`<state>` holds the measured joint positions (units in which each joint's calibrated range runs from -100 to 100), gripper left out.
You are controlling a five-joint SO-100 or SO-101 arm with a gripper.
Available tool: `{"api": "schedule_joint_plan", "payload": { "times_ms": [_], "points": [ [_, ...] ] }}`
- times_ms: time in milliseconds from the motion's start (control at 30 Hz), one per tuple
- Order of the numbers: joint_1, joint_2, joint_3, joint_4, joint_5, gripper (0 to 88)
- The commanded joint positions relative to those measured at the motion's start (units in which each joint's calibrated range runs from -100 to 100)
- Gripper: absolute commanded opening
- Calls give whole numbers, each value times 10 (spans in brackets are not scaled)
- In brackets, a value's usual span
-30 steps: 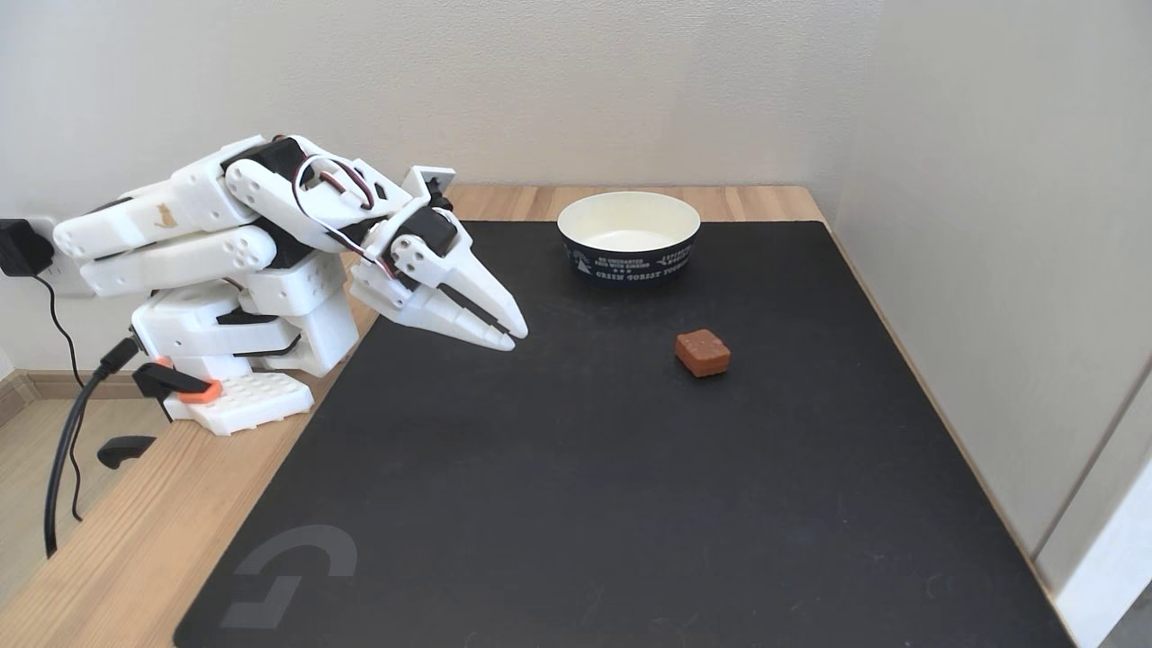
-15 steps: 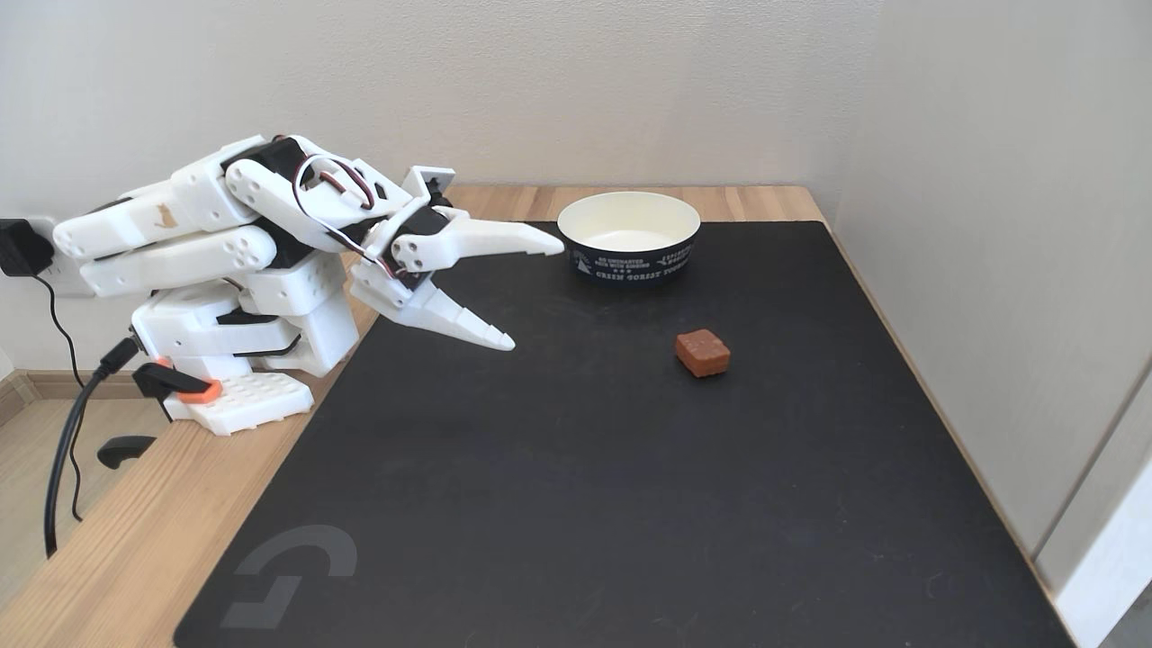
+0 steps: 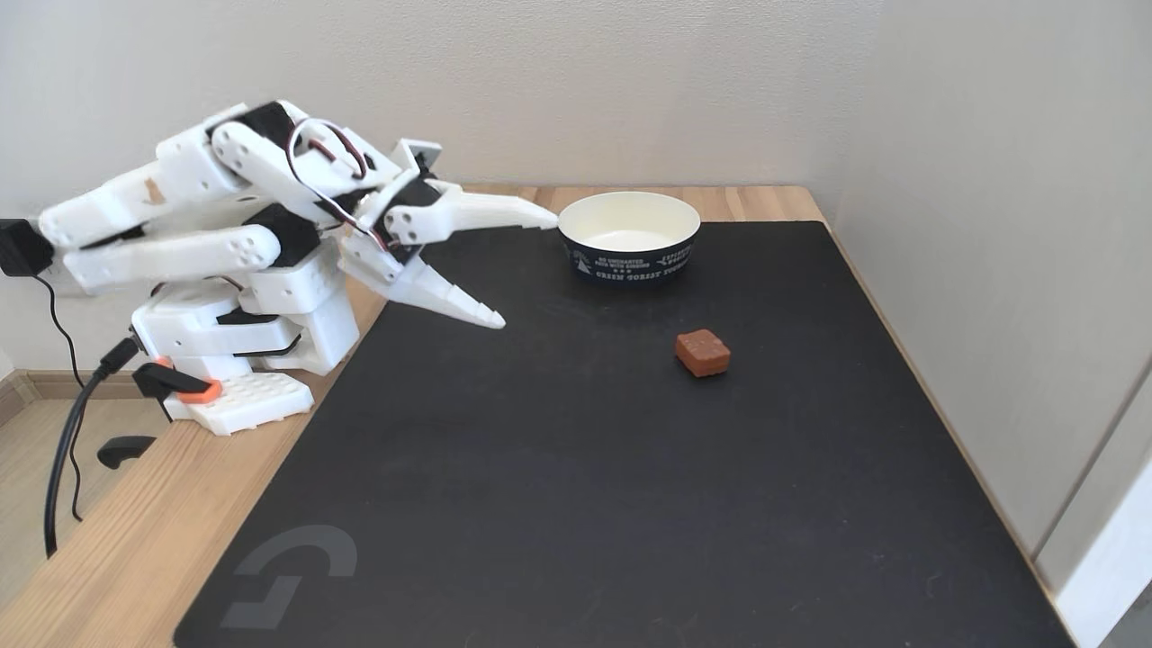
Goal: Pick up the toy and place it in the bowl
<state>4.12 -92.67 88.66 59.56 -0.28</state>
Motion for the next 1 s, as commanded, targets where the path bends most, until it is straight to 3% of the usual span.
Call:
{"api": "schedule_joint_plan", "payload": {
  "times_ms": [0,333,500,800,967],
  "points": [
    [-3,178,-172,19,-3,438],
    [-11,742,-696,144,3,438],
    [-33,935,-902,194,24,438],
    [-65,1146,-1136,209,93,438],
    [-83,1216,-1164,205,100,438]
  ]
}}
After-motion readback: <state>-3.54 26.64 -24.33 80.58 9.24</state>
